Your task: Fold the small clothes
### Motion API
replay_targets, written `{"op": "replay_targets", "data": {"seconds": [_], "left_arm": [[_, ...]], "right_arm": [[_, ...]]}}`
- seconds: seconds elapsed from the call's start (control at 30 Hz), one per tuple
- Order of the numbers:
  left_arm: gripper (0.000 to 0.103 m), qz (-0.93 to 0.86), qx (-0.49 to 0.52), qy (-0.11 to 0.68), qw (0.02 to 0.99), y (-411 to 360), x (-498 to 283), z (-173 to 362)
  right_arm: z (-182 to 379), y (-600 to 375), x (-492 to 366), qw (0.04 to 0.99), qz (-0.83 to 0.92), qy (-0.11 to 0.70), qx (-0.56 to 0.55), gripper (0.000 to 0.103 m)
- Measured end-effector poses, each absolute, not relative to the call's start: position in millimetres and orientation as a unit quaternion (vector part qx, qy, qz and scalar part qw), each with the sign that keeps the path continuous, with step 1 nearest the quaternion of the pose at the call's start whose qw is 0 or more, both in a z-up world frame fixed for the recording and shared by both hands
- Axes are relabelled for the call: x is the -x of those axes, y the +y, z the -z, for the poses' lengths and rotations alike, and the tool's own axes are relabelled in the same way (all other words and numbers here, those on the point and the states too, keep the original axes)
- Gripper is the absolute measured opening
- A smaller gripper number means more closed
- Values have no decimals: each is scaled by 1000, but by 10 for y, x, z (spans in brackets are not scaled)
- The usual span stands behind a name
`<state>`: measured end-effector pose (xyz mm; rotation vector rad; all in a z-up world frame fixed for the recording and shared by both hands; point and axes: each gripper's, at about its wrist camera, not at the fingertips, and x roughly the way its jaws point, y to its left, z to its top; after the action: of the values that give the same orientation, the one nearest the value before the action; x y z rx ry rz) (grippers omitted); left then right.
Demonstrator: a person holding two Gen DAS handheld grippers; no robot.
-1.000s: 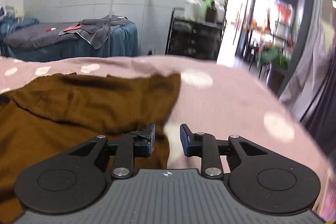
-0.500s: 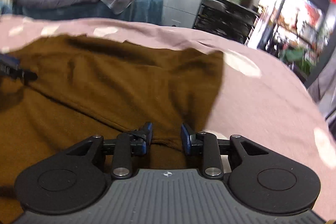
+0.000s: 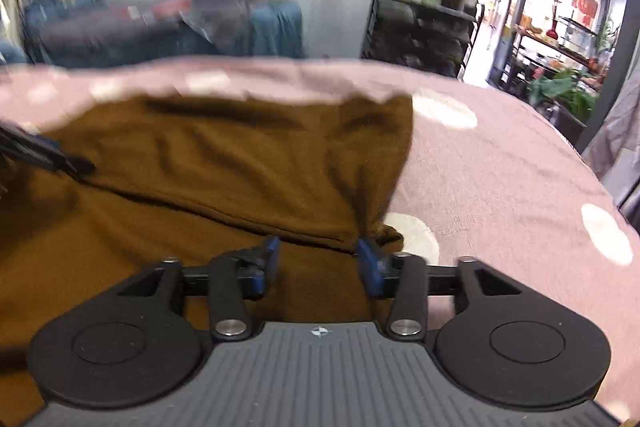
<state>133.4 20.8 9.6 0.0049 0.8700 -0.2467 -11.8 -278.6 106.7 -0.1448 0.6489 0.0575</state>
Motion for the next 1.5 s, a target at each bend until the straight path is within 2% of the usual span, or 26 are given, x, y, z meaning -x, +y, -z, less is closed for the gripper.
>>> {"op": "replay_targets", "data": {"seconds": [0.03, 0.17, 0.23, 0.3, 0.4, 0.63, 0.77, 0.83, 0.87, 0.9, 0.93, 1.13, 1.3, 1.5], "left_arm": [[103, 129, 14, 415, 900, 259, -1193, -164], [103, 174, 44, 387, 905, 475, -446, -389], [103, 183, 36, 387, 903, 580, -65, -429], [103, 178, 32, 399, 899, 691, 271, -407], [103, 160, 43, 435, 885, 832, 671, -321], [103, 186, 90, 469, 859, 854, 1063, -123], [103, 200, 58, 467, 860, 749, 1132, -133], [103, 205, 57, 473, 855, 732, 1148, -135], [103, 208, 56, 475, 853, 717, 1145, -137], [103, 210, 54, 475, 853, 717, 1154, -138], [103, 212, 52, 477, 851, 713, 1144, -139], [103, 230, 66, 494, 836, 746, 1126, -181], [103, 223, 97, 499, 832, 848, 1130, -163], [103, 230, 55, 503, 831, 757, 1148, -167]], "right_arm": [[-1132, -2787, 254, 947, -34, 311, 67, 103], [-1313, -2808, 775, 939, -70, 333, 42, 103], [-1334, -2836, 1033, 925, -96, 367, 18, 100], [-1279, -2853, 1240, 906, -111, 408, 0, 85], [-1161, -2880, 1493, 879, -100, 465, -33, 70], [-1153, -2800, 1657, 867, -124, 478, -59, 70], [-1083, -2722, 1685, 858, -141, 491, -63, 69], [-1094, -2720, 1701, 859, -134, 491, -62, 58], [-1098, -2729, 1703, 859, -130, 492, -63, 38], [-1092, -2747, 1705, 857, -128, 494, -70, 11], [-1073, -2774, 1701, 852, -131, 501, -83, 3], [-1158, -2975, 1796, 845, -117, 507, -124, 3], [-1318, -3107, 1857, 841, -88, 529, -63, 2], [-1255, -3121, 1851, 830, -82, 551, -23, 2]]}}
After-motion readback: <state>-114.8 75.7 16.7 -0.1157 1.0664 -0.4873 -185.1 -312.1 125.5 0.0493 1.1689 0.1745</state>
